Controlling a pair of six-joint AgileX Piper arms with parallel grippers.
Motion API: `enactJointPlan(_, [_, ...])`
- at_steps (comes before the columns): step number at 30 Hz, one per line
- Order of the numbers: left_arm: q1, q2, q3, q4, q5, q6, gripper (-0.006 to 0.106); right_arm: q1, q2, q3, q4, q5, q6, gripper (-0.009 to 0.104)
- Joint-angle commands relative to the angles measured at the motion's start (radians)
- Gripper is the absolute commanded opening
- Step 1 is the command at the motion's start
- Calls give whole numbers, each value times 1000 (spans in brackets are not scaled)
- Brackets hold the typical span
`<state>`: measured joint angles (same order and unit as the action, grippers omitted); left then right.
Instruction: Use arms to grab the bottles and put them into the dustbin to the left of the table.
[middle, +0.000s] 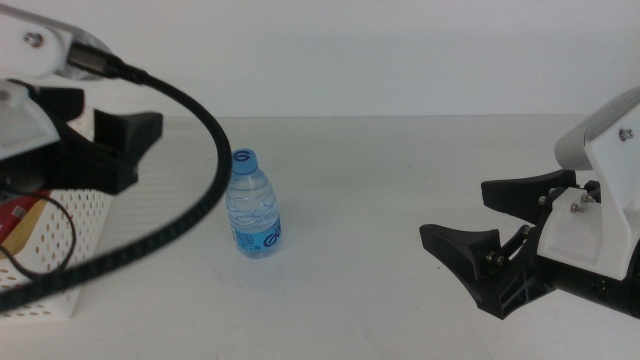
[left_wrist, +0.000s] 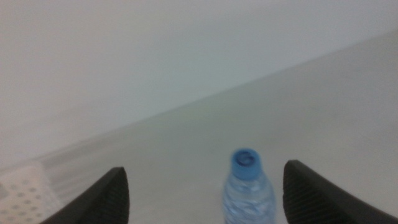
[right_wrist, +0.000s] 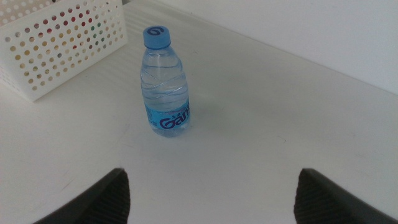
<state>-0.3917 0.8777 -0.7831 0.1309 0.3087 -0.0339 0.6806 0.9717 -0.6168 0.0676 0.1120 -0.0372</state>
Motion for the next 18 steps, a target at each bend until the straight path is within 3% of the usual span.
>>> enactJointPlan(1, [29,-2,-30,1,-110,5,76,4,-12,-28,-6,-70,-13,78])
enactJointPlan(18, [68,0,297,-36,-527,-19,77,4,-12,-28,-6,-67,-13,78])
